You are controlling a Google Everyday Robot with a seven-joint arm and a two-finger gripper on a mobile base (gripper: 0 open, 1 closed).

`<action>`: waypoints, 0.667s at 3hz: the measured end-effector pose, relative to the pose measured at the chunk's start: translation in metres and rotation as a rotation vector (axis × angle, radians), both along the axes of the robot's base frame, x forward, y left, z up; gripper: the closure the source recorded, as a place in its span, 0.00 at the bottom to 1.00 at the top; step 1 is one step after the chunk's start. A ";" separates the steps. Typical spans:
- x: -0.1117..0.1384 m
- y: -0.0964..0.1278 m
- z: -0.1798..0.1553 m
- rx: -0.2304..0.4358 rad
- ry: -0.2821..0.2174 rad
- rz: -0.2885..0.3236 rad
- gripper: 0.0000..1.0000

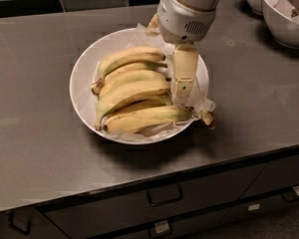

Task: Pick banana from white bowl

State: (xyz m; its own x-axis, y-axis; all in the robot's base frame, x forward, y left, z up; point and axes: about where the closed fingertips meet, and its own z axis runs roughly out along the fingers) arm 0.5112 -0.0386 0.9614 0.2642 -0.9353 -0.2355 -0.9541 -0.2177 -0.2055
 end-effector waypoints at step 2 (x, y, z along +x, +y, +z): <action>-0.002 0.013 -0.021 0.013 0.052 0.021 0.00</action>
Offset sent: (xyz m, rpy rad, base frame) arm -0.0146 0.0128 -0.0324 0.0006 0.1045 0.0285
